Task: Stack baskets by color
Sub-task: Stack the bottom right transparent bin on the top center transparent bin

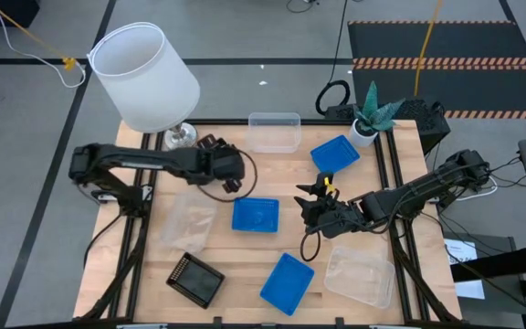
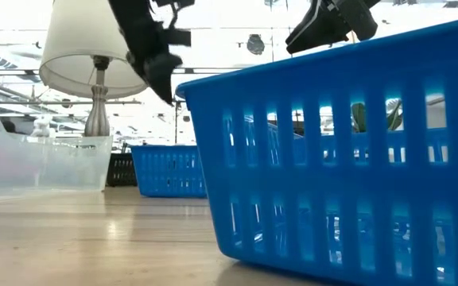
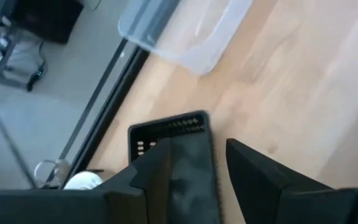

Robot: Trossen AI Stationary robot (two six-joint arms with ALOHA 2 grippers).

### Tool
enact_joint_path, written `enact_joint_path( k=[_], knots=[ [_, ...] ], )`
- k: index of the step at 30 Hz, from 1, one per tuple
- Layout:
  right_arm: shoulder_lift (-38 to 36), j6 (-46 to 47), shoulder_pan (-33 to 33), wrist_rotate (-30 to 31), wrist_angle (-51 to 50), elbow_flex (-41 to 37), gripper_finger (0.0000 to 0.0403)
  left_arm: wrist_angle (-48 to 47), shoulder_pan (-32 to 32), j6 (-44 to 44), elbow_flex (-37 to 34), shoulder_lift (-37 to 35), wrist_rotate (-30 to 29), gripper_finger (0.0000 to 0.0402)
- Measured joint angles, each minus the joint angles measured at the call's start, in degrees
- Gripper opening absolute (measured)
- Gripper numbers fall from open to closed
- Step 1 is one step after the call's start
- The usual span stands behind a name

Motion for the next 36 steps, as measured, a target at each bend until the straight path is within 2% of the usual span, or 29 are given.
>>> enact_joint_path(
  k=[10, 19, 21, 24, 29, 36],
  knots=[
    [0.0, 5.0, 0.0, -0.8, 0.5, 0.0, 0.0162, -1.0, -7.6, -0.4, -0.1, -8.4, 0.1, 0.0145],
    [0.0, 19.7, 1.1, -19.7, 1.1, 3.7, 0.0162, -1.7, -15.2, -0.5, -0.1, -14.6, 0.0, 0.0145],
    [0.1, 23.7, 2.6, -22.3, -0.1, 5.9, 0.0162, -1.9, -17.2, -0.6, -0.1, -15.5, 0.1, 0.0145],
    [0.7, 30.1, 6.1, -22.3, -2.1, 9.6, 0.0162, -1.9, -20.1, -2.0, -0.1, -16.1, 0.0, 0.0145],
    [3.2, 36.9, 14.3, -17.9, -7.2, 13.3, 0.0162, -1.8, -24.6, -3.2, -0.1, -16.0, 0.2, 0.0145],
    [7.4, 51.3, 23.1, -18.5, -19.5, 18.7, 0.0162, -1.3, -26.9, -3.8, -0.1, -16.1, 0.1, 0.0145]
  ],
)
